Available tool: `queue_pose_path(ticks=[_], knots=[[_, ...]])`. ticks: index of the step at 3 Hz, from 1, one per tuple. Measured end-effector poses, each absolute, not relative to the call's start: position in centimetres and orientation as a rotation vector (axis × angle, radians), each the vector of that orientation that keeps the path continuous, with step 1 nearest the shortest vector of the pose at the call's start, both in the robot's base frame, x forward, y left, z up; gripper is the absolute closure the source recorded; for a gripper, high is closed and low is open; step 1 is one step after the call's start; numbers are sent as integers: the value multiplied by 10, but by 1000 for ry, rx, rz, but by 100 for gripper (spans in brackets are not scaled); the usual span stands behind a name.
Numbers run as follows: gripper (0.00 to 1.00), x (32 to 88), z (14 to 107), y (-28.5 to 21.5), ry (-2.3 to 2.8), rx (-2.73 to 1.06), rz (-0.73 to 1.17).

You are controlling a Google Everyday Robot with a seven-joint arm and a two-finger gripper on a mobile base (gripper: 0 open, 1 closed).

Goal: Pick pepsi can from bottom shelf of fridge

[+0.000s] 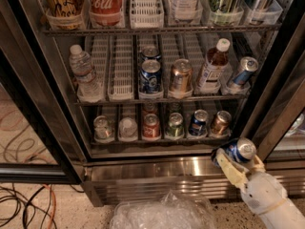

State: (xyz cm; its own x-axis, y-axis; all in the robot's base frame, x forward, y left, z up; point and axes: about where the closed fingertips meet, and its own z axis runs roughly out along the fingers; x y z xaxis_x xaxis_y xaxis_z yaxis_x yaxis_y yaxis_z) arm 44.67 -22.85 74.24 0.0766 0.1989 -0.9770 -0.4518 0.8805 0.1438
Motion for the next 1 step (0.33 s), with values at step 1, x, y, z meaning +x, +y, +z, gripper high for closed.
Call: queue_pose_path(ticks=[1], knots=[[100, 429, 747, -223, 1391, -262, 527]])
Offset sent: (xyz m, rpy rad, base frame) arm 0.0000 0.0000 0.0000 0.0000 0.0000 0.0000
